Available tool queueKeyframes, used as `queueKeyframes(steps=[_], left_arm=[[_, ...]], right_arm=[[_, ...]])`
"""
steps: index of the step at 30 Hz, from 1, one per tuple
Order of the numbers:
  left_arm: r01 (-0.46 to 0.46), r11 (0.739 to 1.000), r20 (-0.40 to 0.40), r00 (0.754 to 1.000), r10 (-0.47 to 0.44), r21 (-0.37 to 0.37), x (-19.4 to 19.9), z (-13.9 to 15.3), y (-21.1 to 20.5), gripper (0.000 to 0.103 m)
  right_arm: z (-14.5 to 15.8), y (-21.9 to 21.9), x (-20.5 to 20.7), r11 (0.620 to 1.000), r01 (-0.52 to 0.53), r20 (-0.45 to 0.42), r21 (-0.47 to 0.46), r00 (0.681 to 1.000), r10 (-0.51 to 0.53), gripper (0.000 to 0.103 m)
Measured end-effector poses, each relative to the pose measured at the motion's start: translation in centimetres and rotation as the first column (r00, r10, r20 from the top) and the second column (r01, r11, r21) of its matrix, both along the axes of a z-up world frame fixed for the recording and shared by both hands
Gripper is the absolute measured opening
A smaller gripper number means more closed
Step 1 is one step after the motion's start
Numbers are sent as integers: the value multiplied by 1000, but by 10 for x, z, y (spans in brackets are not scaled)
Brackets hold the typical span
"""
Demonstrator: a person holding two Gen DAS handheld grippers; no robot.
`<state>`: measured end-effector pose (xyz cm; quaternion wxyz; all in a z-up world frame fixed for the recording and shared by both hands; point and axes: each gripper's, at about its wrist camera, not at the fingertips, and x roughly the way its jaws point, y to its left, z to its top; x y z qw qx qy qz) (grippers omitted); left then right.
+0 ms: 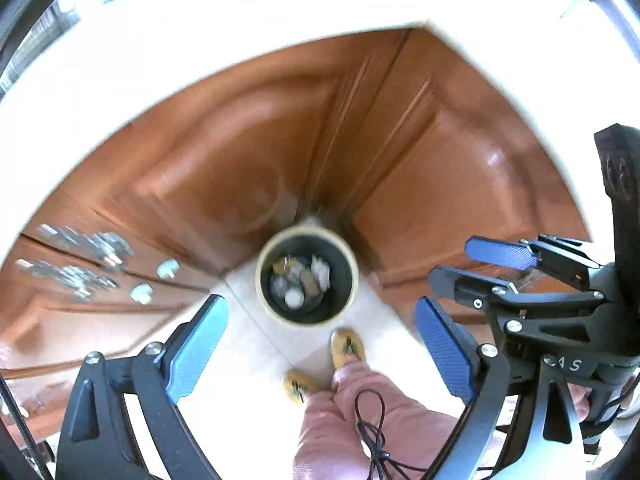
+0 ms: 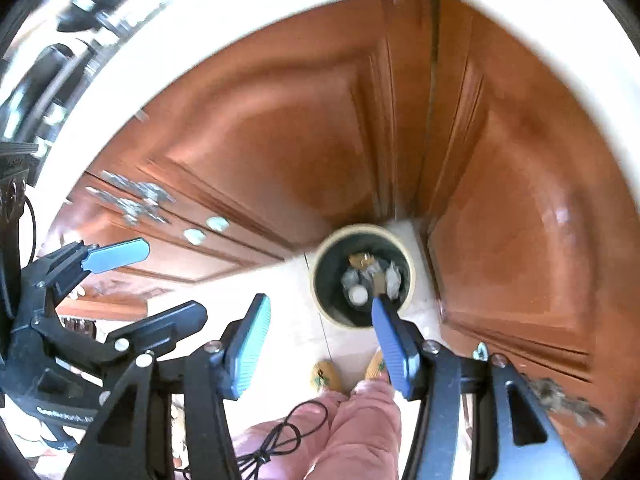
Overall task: Collect trash
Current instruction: 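Raise both grippers back up toward the countertop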
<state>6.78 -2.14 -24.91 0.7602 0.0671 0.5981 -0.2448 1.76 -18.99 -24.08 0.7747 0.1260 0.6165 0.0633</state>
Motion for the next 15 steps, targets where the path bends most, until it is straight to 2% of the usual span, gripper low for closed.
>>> queueKeyframes(steps=[6,11,15], left_arm=[[-14,999,137,990,20,-42,3,92,5,94],[12,996,240,971,9,-87,3,163,-3,94],[37,998,310,950,-19,-53,7,204,-19,94]], right_arm=[[87,-2,-5,998,29,157,-58,987,-20,53],[156,-12,-2,991,81,298,-110,954,-45,53],[198,-21,6,985,119,389,-128,919,-60,53]])
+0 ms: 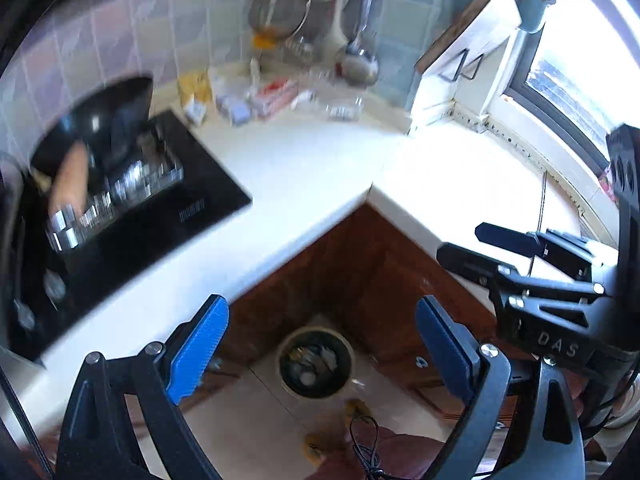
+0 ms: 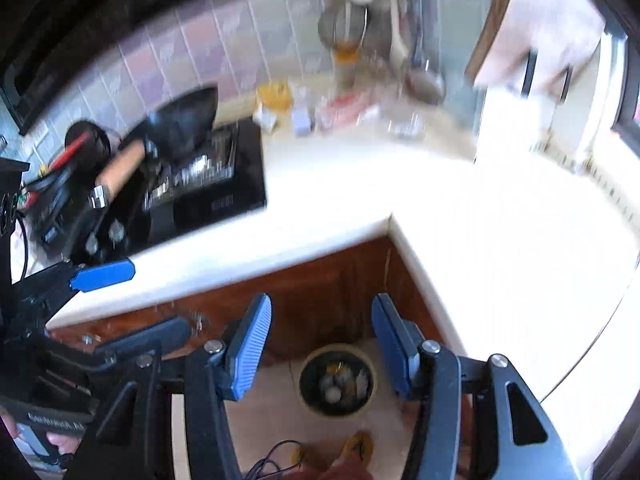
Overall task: Collect trash
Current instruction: 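Raise both grippers back up toward the countertop, then grasp the clear plastic bottle with the right gripper while the left grasps the clear plastic tray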
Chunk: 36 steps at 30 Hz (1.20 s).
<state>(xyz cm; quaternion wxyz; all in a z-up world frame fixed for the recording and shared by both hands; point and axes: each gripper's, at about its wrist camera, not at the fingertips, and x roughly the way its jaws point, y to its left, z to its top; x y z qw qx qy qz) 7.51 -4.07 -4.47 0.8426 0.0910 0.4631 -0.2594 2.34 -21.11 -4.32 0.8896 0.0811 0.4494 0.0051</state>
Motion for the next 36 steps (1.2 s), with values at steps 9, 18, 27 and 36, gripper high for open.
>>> queueKeyframes(steps=[9,18,27,36], left_arm=[[-3,999,99,995,7,-44,46,51,-40,98],[-74,995,53,996,78,-71,160,47,-84,98],[-130,992,3,992,130,5,225,23,-95,96],[-134,989,-74,988,138,57,282,-10,-93,94]], right_arm=[[47,-36,51,995,27,108,-100,994,-16,53],[18,-94,150,984,-70,53,-165,995,79,53],[-27,-98,245,947,-188,-24,-261,982,189,53],[-57,-80,309,896,-244,-93,-372,970,226,53]])
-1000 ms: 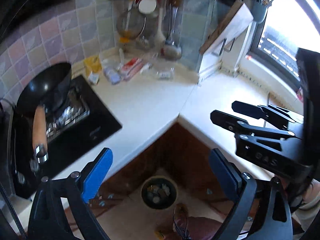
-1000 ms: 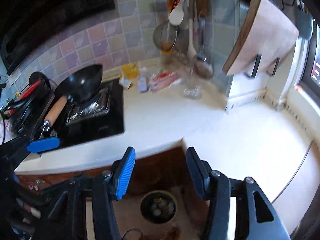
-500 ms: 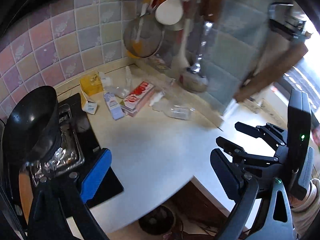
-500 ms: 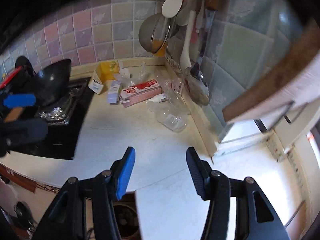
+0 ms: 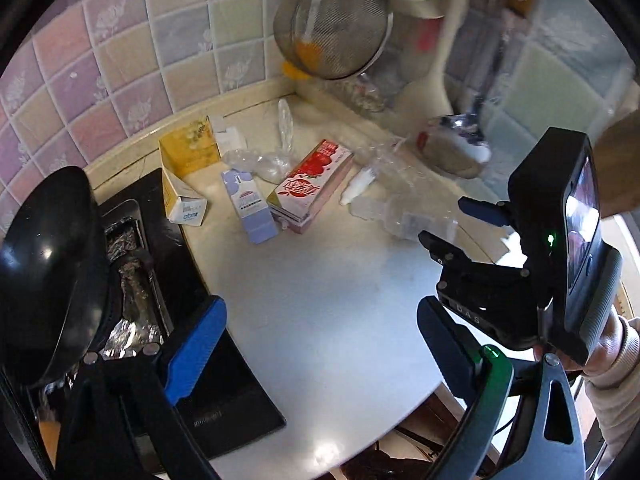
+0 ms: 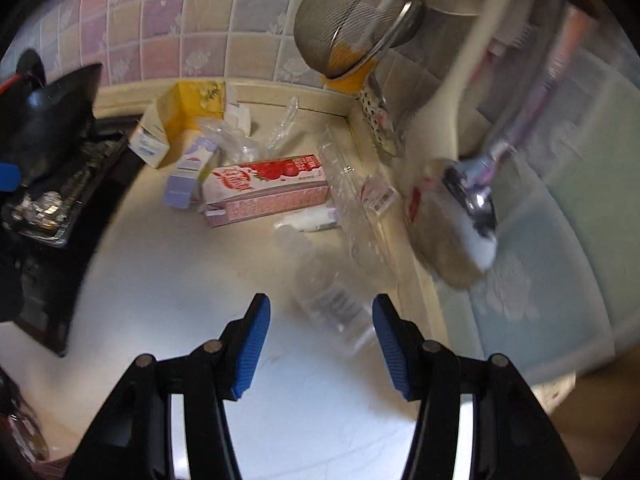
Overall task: Collect trash
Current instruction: 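Grasp the clear plastic bottle with the right gripper while the left grasps the clear plastic tray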
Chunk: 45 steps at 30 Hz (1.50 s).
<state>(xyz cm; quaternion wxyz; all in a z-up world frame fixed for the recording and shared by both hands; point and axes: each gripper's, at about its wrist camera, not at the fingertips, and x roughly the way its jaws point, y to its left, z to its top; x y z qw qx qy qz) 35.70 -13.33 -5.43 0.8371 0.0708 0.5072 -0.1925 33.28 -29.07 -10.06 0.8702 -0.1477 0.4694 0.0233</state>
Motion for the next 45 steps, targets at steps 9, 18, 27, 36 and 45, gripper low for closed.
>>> queueKeyframes(steps=[9,18,27,36,45], left_arm=[[-22,1000,-22,1000,22,17,58,-19,-5,93],[-50,999,-70,996,49,-4,81,-38,-4,93],[-44,988,-105,994,29,-149,104,-29,-11,93],[-10,961,-157,987,-35,-277,122,-36,-47,93],[7,936,-195,978,-81,-353,124,-64,-95,92]], right_arm=[[-37,1,40,991,-4,-100,-136,995,-10,54],[-58,8,47,973,-86,-139,-214,989,57,60],[-65,4,31,965,-130,-117,-228,987,106,58],[-47,-2,-18,974,-139,-79,-177,989,127,56],[-23,-32,-65,998,37,-19,-60,999,-38,56]])
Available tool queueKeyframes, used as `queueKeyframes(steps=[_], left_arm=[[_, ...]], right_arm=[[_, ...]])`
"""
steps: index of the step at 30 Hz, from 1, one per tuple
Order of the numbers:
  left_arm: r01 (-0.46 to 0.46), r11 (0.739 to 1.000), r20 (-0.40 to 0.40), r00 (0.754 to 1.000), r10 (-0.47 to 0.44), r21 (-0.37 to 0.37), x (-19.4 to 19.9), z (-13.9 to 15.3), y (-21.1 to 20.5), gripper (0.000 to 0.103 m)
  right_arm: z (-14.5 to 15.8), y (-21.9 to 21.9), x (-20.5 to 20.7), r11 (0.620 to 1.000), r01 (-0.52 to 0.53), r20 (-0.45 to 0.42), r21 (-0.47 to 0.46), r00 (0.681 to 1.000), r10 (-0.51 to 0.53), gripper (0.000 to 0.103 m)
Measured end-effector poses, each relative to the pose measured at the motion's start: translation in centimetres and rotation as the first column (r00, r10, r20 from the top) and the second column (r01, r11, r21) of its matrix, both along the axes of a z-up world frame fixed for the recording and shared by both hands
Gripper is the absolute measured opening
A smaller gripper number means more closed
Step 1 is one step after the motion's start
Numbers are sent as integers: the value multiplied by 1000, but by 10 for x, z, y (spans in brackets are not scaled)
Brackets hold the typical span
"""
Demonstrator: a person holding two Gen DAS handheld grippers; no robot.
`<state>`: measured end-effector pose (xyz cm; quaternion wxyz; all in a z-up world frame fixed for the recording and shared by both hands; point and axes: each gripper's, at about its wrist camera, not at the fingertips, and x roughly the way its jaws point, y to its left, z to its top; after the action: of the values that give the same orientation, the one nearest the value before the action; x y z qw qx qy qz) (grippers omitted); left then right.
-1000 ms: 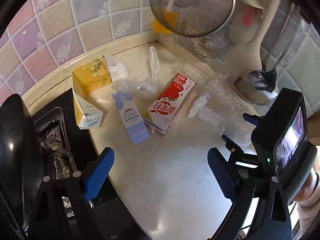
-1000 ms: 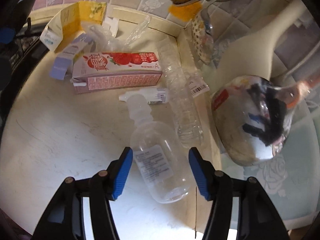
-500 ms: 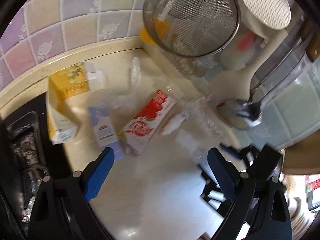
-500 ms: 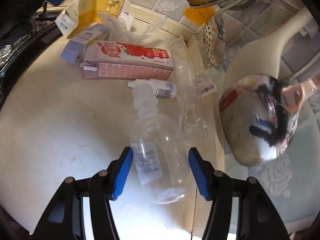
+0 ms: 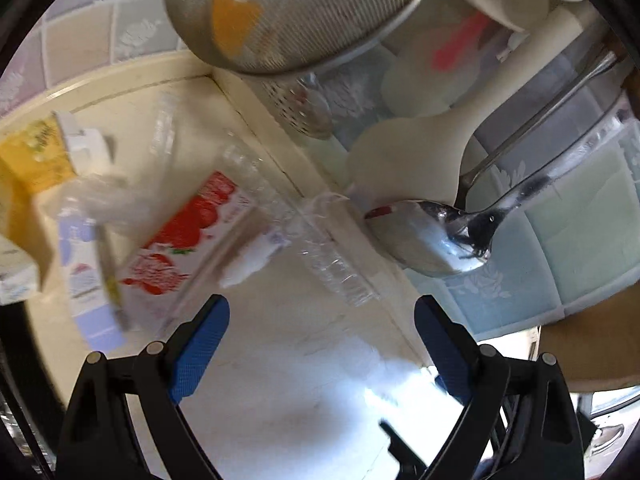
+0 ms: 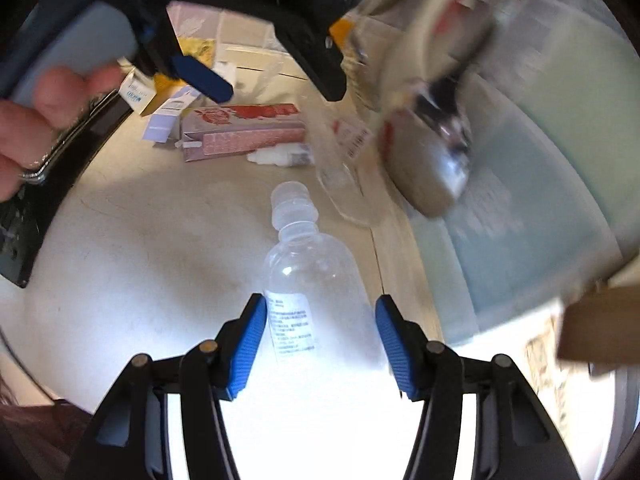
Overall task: Collect trash
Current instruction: 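Grasp the clear plastic bottle with the right gripper while the left grasps the clear plastic tray, then carry the bottle and plastic tray down over the trash bin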
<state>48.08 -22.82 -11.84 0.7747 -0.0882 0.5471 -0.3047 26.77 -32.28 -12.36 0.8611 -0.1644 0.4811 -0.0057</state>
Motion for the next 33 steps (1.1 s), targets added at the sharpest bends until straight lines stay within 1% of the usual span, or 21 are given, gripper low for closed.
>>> queueKeyframes(steps=[4,6,10,12,14,18,21,24,26,28,30,33], left_arm=[[-7,999,-6,1000,6,-31,4,-12,-18,87],[-12,999,-8,1000,11,-40,6,-17,-25,78],[-45,998,-27,999,44,-53,10,-30,-37,71],[-58,996,-41,998,56,-60,12,-36,-40,63],[-67,996,-46,997,64,-58,14,-40,-45,60],[-79,995,-54,996,75,-62,19,-46,-44,34],[-103,993,-50,994,100,-56,18,-48,-37,28],[-114,993,-50,993,112,-42,10,-46,-26,23],[-118,992,-56,992,117,-31,3,-45,-18,22],[-125,992,-59,991,123,-28,-5,-44,-7,20],[-128,992,-57,990,127,-23,-16,-40,3,15],[-133,991,-37,990,132,-12,-40,-31,19,15]], right_arm=[[1,-10,-19,998,54,-3,14,999,-54,56],[1,-13,-27,997,76,-9,17,997,-76,56],[2,-21,-38,992,123,-8,34,992,-123,56],[4,-25,-42,989,144,-4,43,990,-144,56],[3,-29,-43,986,161,-1,49,987,-161,56],[1,-34,-41,981,185,0,63,983,-185,56],[0,-36,-40,977,197,2,82,980,-198,56],[1,-38,-44,974,202,6,97,979,-204,56],[2,-38,-47,973,200,7,111,979,-202,56],[4,-39,-47,973,197,12,120,980,-200,56],[6,-38,-49,973,191,18,132,981,-195,56],[9,-38,-53,973,173,23,152,984,-179,56]])
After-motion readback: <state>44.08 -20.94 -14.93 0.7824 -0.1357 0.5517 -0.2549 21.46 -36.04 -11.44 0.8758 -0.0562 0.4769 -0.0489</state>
